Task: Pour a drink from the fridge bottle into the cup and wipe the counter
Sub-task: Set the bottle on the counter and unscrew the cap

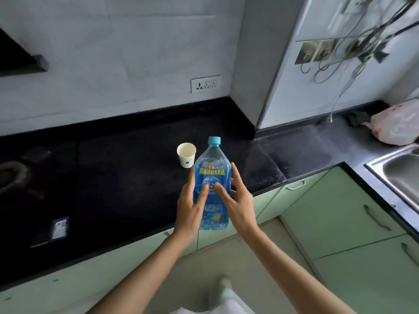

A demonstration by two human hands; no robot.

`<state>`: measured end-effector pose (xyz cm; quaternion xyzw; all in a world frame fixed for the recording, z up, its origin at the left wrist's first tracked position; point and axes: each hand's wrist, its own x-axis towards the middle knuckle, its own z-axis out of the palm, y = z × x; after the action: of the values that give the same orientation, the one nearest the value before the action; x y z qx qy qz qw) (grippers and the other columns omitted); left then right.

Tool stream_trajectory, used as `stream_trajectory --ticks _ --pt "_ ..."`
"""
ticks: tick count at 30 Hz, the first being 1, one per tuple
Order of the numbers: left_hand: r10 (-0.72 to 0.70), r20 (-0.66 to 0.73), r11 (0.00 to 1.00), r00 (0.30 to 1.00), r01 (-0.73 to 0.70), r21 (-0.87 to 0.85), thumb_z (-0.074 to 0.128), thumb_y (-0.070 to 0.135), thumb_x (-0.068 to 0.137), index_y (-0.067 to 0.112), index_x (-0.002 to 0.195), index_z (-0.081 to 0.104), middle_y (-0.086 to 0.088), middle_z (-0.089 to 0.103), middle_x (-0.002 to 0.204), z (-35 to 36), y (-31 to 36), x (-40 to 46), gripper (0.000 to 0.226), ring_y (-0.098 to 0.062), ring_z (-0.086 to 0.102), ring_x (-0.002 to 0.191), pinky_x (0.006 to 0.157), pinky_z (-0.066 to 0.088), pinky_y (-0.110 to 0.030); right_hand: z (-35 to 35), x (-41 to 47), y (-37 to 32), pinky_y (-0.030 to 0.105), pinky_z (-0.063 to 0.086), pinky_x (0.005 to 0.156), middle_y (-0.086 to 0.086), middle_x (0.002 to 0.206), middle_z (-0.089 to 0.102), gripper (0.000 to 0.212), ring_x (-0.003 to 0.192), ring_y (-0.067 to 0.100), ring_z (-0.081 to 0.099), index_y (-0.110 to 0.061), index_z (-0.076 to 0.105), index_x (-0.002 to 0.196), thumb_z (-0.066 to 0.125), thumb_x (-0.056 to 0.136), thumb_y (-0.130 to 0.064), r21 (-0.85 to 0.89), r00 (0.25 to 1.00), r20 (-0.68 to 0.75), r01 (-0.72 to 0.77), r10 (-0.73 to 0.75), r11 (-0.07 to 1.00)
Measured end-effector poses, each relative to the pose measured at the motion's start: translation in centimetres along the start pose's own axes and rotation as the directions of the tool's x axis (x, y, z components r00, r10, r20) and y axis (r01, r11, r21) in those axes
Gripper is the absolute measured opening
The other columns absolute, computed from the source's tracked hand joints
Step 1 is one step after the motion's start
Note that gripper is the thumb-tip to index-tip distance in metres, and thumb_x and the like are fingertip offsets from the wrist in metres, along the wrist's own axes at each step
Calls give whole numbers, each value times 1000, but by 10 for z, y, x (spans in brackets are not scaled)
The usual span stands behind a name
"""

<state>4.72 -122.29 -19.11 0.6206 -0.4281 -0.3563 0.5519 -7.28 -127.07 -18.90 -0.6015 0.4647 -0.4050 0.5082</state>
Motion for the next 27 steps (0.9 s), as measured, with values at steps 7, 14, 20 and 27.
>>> stream_trajectory --ticks 7,14,20,27 --pt "-3 -41 998 999 5 58 47 43 97 45 148 17 9 41 143 58 -2 54 59 -1 40 131 110 37 -39 -49 73 14 39 58 83 -5 120 61 75 101 10 67 -46 22 146 64 84 -46 -56 994 106 20 -14 998" --pt "-40 24 998 999 39 41 56 30 95 45 148 14 6 47 144 68 -18 104 69 -4 49 127 106 44 -41 -62 128 29 45 55 90 -5 132 57 75 114 10 60 -53 14 145 60 85 -49 -160 980 199 31 2 987" --pt "-67 66 998 996 68 -6 65 24 89 45 148 14 10 46 143 67 -40 146 80 -3 48 128 104 44 -46 -64 170 40 38 53 94 -7 133 57 74 113 6 60 -43 14 148 61 92 -33 -267 965 263 78 -6 960" --pt "-90 55 996 994 90 8 71 20 81 41 147 19 26 38 143 75 -57 174 87 0 42 131 106 43 -43 -69 201 52 20 50 92 -21 127 56 70 110 0 60 -38 27 143 68 89 -20 -314 958 288 98 -4 944"
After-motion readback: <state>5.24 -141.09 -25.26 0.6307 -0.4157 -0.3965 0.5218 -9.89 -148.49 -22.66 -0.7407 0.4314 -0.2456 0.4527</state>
